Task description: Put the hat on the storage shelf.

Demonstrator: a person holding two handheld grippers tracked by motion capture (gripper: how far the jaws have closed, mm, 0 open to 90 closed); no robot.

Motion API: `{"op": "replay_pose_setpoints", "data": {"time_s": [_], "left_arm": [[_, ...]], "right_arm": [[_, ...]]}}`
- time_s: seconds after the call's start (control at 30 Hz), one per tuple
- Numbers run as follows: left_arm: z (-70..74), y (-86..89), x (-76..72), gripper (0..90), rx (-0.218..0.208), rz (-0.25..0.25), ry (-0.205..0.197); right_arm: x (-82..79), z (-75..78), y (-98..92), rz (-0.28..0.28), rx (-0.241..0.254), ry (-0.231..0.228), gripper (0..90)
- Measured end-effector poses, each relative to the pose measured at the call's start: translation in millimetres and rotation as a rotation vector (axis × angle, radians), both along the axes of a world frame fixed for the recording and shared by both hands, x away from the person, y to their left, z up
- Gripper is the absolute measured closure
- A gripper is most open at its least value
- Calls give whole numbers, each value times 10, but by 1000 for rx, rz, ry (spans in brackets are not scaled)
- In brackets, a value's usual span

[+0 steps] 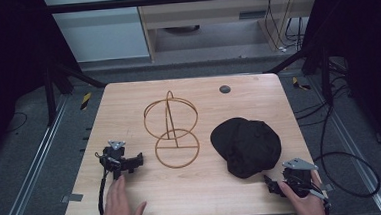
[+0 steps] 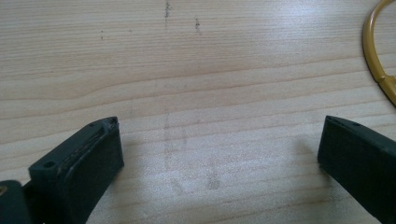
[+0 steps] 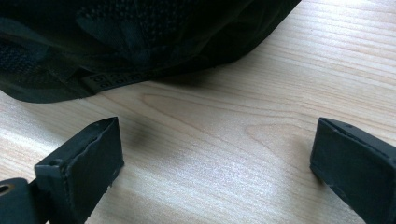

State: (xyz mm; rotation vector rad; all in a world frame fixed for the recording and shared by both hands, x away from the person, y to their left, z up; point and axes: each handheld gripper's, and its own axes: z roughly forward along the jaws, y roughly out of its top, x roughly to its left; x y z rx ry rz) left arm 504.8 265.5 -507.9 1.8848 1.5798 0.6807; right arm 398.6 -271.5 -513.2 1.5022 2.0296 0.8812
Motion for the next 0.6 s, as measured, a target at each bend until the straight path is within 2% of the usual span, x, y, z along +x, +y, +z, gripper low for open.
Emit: {"op": "replay_pose_setpoints", "data": {"time_s": [0.13,0.2,0.3,0.37,0.53,0.6], "left_arm": [[0,0,0,0,0,0,0],[0,0,0,0,0,0,0],[0,0,0,0,0,0,0],[0,1,1,0,0,-1,0],[1,9,6,0,2,-11,1],[1,9,6,0,3,-11,1]], "right_arm": [[1,15,-19,-6,-3,0,70],[-4,38,-37,-17,17,3,82],[-36,104,-25,-30,23,-20,99],[-72,168,30,-6,7,-37,98],[-146,346,102,22,5,-70,135],[-154,429,116,30,2,-65,136]]}}
